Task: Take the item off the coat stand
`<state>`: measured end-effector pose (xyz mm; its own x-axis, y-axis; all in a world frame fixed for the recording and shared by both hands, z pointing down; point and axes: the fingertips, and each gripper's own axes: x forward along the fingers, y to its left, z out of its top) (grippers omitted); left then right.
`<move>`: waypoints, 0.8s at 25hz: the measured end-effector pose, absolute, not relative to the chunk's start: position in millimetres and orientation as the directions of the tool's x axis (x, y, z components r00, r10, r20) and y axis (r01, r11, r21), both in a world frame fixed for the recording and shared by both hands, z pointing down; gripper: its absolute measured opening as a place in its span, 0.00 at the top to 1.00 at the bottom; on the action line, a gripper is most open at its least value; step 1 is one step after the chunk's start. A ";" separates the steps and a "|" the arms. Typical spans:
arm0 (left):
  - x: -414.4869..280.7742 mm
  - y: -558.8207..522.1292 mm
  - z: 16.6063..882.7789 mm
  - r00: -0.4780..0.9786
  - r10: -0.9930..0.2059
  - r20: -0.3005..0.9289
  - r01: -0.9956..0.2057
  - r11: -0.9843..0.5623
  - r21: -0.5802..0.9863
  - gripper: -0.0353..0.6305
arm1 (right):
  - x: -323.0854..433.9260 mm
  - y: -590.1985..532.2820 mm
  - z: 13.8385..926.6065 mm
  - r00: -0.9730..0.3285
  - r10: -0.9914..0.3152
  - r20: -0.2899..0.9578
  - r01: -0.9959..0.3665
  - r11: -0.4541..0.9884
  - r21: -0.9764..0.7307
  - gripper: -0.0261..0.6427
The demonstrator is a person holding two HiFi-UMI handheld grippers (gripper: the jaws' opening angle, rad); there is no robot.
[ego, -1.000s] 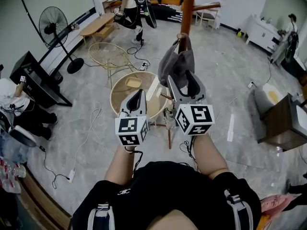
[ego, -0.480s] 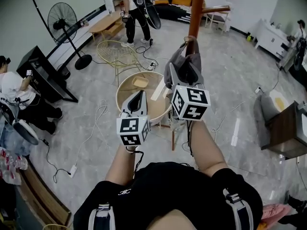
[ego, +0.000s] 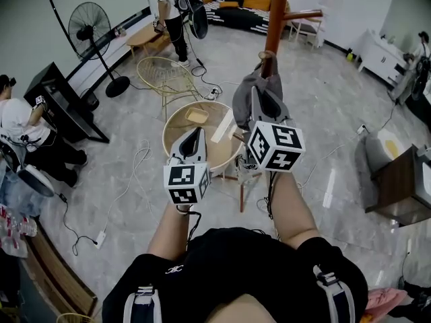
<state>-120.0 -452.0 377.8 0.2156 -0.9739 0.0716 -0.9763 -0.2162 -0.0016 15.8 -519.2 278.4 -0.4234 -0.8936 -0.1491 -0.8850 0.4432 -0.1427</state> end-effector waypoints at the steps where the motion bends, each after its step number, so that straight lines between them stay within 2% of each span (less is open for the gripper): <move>1: -118.2 -451.1 377.4 0.216 -0.974 0.071 -0.976 -0.217 -0.004 0.92 | 16.8 -515.4 274.7 -0.434 -0.886 -0.162 -0.880 0.456 -0.136 0.91; 15: -114.8 -428.3 380.1 0.200 -0.977 0.075 -0.980 -0.200 0.000 0.92 | 17.8 -443.2 215.8 -0.536 -0.784 -0.313 -0.812 0.580 -0.063 0.91; 20: -113.8 -415.8 381.9 0.190 -0.979 0.074 -0.982 -0.190 0.006 0.92 | 24.0 -414.8 212.8 -0.581 -0.739 -0.340 -0.763 0.640 -0.088 0.91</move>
<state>-113.8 -415.8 381.9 0.1896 -0.9790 0.0744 -0.9818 -0.1897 0.0058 24.0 -414.8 212.8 -0.5813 -0.7393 -0.3400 -0.7631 0.6403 -0.0875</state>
